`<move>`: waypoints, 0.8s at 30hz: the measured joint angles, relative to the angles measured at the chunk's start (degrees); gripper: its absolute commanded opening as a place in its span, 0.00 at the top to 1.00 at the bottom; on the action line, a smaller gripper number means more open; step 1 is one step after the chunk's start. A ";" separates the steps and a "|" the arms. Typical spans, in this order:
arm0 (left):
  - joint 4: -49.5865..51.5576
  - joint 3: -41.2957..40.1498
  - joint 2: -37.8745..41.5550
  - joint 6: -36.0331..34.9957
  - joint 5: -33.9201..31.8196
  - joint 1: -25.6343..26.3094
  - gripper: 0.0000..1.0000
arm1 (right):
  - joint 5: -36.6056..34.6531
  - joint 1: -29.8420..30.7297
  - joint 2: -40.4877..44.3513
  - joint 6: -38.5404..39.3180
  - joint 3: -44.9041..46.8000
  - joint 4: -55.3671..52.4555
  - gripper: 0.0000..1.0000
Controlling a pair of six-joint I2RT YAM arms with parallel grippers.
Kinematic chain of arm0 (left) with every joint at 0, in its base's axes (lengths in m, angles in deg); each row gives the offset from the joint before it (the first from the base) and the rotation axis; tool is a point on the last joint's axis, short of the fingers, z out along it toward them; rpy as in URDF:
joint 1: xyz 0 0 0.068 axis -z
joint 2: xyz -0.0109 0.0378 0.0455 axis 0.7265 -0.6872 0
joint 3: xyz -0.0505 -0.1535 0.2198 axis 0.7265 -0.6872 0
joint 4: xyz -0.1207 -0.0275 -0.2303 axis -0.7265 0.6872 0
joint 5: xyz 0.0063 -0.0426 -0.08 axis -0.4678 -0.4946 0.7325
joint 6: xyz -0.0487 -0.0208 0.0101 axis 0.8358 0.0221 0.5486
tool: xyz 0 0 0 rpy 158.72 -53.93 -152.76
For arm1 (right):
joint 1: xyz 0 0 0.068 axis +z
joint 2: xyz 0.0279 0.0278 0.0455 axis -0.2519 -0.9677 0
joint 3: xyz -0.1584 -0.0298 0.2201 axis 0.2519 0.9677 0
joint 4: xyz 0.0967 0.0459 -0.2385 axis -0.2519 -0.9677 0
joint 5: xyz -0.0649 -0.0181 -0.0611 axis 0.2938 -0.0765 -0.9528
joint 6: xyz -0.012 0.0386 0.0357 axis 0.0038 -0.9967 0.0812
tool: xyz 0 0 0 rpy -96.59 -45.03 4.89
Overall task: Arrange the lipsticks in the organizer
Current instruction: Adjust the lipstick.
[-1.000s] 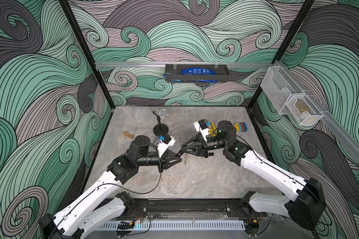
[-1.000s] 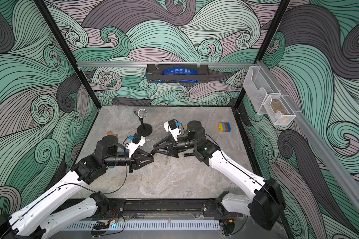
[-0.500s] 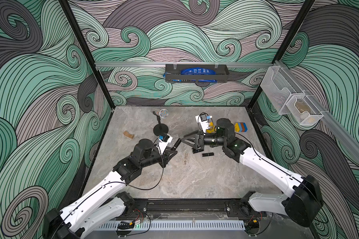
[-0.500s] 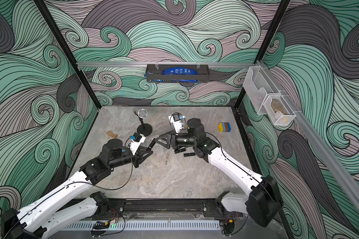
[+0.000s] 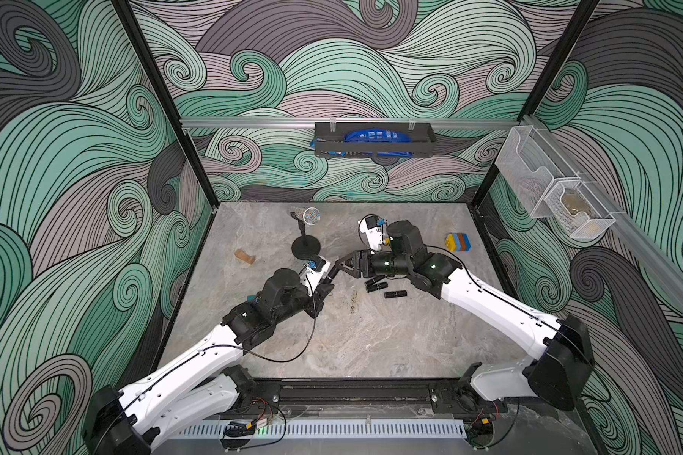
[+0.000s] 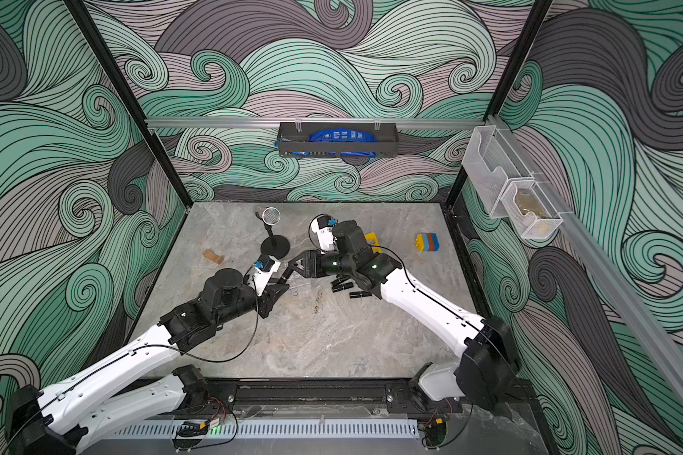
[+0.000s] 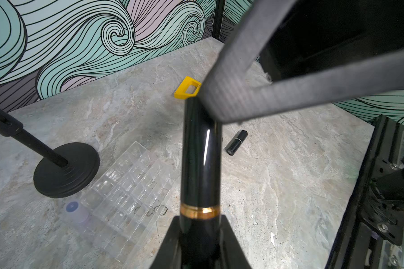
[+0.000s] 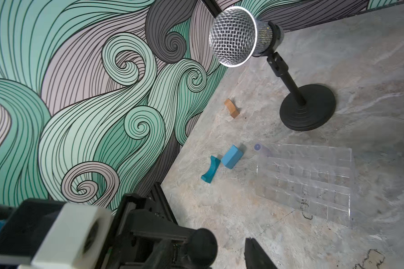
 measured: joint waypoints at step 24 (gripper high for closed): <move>-0.24 -0.02 -1.03 0.04 -1.99 0.44 0.91 | 10.43 -1.07 -4.22 -8.28 0.92 6.34 0.82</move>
